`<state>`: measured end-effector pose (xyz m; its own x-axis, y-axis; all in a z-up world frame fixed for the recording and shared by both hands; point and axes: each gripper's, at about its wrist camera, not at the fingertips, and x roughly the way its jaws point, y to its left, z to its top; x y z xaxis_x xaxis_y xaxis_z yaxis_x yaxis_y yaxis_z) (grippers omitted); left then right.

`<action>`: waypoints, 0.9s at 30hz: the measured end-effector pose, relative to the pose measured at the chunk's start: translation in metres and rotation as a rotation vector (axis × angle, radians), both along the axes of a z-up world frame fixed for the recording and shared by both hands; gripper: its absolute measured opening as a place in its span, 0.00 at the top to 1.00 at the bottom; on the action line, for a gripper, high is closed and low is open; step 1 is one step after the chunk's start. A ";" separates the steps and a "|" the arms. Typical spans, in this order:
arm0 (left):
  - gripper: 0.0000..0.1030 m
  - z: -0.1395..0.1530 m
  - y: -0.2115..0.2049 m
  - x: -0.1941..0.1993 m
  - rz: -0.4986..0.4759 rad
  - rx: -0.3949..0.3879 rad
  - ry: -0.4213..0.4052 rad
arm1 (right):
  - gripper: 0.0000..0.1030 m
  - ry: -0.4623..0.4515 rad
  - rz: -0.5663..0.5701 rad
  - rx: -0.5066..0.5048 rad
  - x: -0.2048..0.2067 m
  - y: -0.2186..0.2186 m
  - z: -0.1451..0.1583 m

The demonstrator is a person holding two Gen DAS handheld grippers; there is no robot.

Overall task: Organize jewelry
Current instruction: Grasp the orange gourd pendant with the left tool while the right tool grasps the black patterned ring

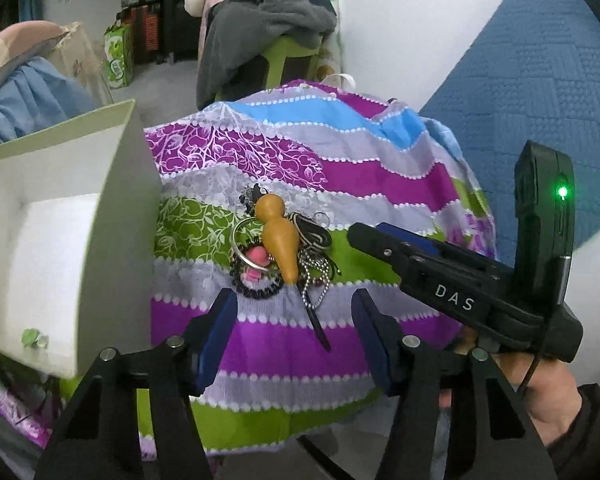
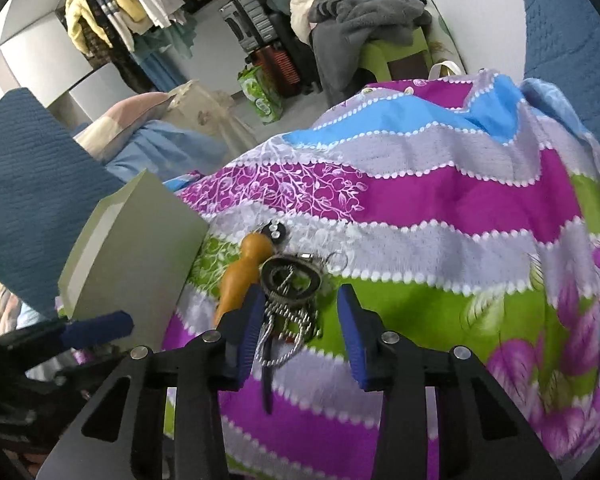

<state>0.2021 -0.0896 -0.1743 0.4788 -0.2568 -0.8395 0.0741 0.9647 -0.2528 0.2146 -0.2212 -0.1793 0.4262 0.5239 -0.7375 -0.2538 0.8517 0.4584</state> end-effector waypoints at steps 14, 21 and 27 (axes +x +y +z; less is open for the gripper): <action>0.58 -0.041 -0.007 0.044 0.023 0.034 0.027 | 0.80 0.168 0.059 0.016 0.039 0.014 -0.039; 0.61 -0.050 -0.008 0.049 0.037 0.040 0.026 | 0.91 0.190 0.089 0.013 0.042 0.015 -0.049; 0.60 -0.053 -0.008 0.051 0.047 0.041 0.028 | 0.94 0.164 0.090 -0.026 0.041 0.015 -0.044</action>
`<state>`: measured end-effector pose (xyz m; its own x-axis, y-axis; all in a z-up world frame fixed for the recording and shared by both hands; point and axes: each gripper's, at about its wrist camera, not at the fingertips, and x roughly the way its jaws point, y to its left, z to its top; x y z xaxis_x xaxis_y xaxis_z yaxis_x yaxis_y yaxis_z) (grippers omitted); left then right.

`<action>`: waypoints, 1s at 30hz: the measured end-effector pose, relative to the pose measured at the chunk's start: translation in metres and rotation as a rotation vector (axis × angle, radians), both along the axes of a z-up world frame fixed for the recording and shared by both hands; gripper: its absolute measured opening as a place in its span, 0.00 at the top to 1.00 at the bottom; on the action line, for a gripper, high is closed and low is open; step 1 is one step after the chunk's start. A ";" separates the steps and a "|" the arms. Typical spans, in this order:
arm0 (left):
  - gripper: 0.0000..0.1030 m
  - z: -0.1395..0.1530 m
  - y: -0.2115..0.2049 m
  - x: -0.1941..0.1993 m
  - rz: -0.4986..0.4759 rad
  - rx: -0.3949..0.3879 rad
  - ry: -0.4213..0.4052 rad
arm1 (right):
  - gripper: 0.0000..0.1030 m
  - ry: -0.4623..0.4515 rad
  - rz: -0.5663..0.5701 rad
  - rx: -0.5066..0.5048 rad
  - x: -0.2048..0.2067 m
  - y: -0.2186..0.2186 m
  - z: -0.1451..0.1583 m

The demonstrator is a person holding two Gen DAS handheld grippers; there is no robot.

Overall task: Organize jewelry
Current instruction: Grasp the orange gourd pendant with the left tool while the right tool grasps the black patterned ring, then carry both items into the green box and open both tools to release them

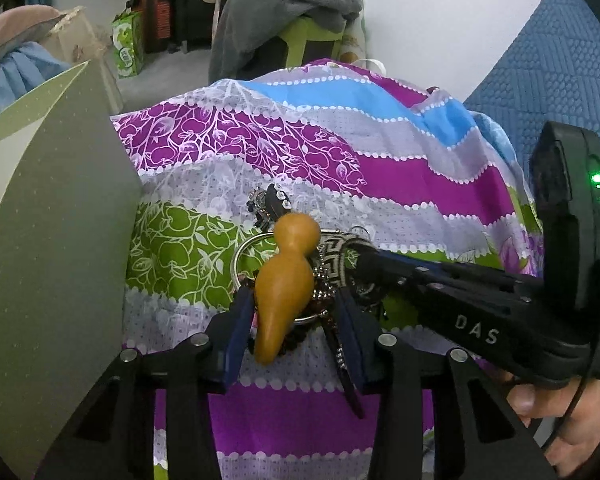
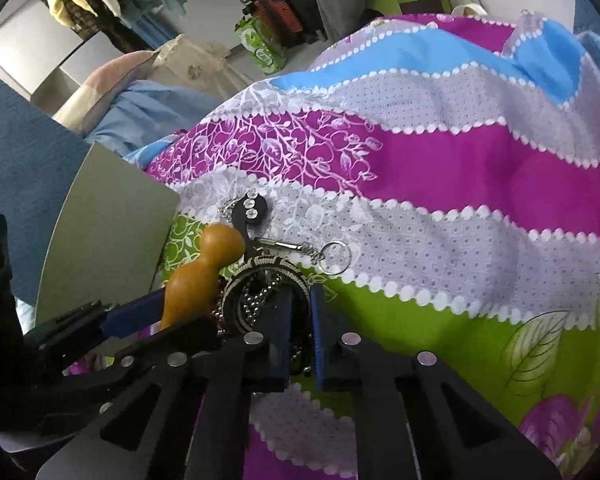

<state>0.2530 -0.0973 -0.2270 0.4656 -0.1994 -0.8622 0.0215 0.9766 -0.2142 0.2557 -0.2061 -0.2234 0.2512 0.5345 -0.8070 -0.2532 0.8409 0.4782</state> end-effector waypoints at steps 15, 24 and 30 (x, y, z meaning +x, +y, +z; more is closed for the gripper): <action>0.58 0.002 -0.004 0.003 -0.006 0.062 -0.025 | 0.94 -0.069 -0.100 -0.153 -0.004 -0.033 0.013; 0.63 -0.002 -0.008 0.010 -0.021 0.112 -0.044 | 0.94 -0.098 -0.134 -0.223 -0.013 -0.047 0.021; 0.71 -0.002 -0.007 0.012 -0.010 0.120 -0.060 | 0.94 -0.118 -0.132 -0.250 -0.019 -0.047 0.027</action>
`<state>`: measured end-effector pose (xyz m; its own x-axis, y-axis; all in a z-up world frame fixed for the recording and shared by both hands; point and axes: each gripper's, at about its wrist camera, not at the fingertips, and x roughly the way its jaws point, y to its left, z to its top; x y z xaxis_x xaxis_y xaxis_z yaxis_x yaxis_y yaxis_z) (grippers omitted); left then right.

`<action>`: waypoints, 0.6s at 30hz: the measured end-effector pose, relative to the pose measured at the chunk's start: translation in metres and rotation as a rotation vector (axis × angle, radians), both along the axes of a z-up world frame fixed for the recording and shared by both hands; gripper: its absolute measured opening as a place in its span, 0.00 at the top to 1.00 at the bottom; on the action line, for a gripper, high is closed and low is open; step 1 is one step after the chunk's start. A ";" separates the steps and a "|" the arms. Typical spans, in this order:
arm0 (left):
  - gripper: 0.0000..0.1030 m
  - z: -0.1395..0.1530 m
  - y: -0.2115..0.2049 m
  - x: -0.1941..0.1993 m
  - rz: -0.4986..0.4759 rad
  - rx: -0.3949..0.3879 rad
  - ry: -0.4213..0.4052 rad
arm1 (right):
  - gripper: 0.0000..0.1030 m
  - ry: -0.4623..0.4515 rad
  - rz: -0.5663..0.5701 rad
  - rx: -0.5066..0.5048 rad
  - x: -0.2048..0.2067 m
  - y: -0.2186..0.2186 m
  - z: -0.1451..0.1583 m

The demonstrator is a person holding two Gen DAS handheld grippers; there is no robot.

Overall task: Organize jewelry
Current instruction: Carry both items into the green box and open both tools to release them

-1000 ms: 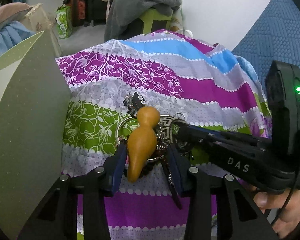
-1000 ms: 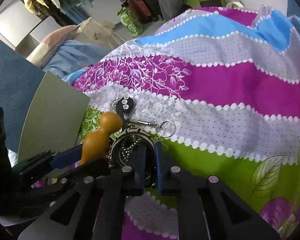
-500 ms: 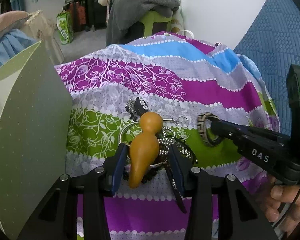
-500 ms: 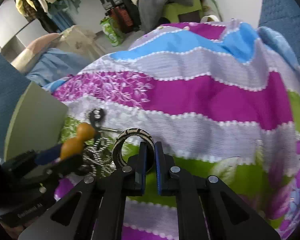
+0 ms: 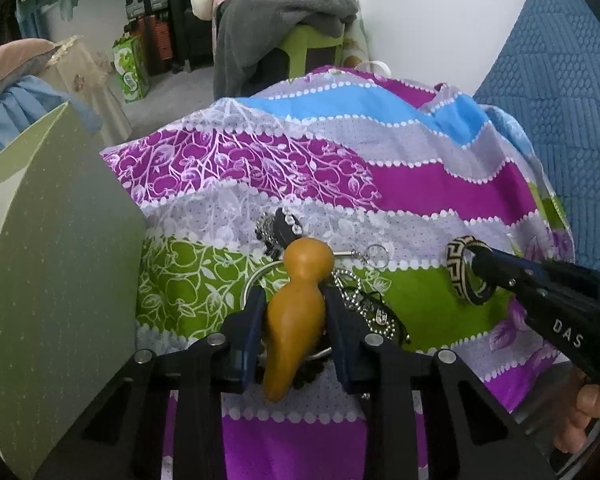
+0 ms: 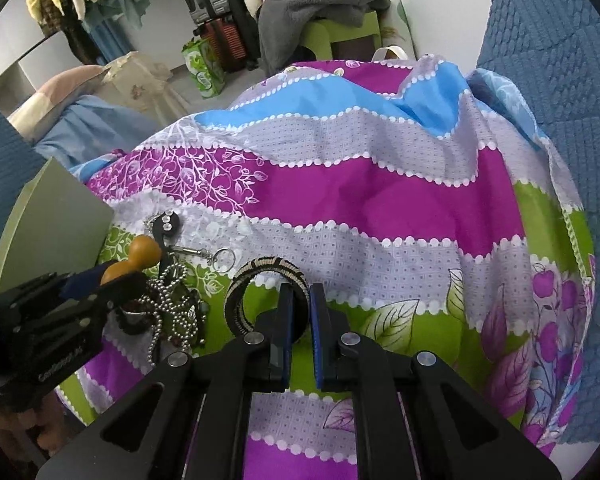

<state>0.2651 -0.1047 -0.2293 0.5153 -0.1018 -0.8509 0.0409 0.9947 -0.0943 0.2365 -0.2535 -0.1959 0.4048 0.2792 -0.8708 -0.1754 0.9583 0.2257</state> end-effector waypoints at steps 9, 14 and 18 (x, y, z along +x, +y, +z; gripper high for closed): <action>0.71 0.021 0.003 -0.011 -0.010 -0.053 -0.029 | 0.94 -0.037 -0.017 -0.021 -0.011 0.003 0.019; 0.71 0.042 0.007 -0.025 -0.014 -0.084 -0.038 | 0.94 -0.038 -0.036 -0.030 -0.021 0.004 0.031; 0.71 0.065 0.013 -0.038 -0.013 -0.095 -0.048 | 0.95 -0.043 -0.036 -0.043 -0.032 0.009 0.046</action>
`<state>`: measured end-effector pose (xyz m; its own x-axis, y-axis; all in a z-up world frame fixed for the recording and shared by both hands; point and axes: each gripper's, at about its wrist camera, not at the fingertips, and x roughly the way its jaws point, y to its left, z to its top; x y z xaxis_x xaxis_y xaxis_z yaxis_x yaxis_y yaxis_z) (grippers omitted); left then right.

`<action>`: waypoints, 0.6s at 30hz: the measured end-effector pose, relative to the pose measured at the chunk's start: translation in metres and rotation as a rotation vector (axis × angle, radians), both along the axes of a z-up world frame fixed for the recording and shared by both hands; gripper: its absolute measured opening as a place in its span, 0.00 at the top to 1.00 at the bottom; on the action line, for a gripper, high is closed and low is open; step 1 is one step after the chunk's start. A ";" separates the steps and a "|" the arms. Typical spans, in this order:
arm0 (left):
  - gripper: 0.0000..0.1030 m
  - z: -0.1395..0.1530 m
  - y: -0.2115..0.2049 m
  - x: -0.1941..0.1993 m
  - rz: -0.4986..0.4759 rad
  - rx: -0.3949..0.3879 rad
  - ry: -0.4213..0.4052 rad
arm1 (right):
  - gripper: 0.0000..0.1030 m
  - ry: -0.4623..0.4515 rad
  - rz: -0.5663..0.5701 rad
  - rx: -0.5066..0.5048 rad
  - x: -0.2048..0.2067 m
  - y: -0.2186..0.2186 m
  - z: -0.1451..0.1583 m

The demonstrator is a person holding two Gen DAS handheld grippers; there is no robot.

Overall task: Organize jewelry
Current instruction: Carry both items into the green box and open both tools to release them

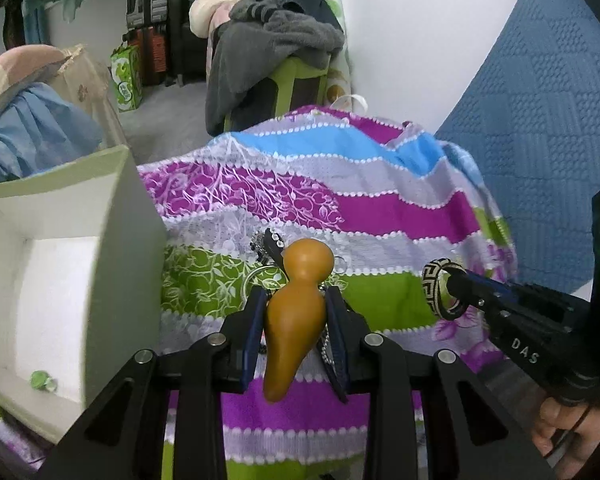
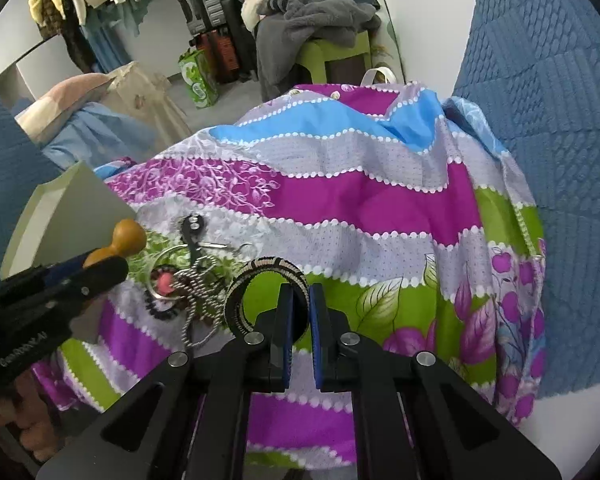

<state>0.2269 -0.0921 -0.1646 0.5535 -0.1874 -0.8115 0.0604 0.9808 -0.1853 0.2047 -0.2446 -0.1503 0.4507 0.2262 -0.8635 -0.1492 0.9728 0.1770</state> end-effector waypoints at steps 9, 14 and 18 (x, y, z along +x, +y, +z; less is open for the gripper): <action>0.71 0.068 0.023 -0.027 0.040 -0.053 -0.038 | 0.95 -0.035 -0.036 -0.012 -0.022 0.003 0.053; 0.71 0.112 0.034 -0.038 0.033 -0.059 -0.072 | 0.95 -0.070 -0.037 0.009 -0.029 0.007 0.095; 0.71 0.147 0.050 -0.046 0.040 -0.055 -0.106 | 0.95 -0.118 -0.016 0.007 -0.030 0.019 0.135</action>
<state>0.1807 -0.0419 -0.0174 0.6438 -0.2065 -0.7368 0.0438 0.9713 -0.2339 0.1746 -0.2253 -0.0155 0.5526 0.2240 -0.8028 -0.1535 0.9741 0.1661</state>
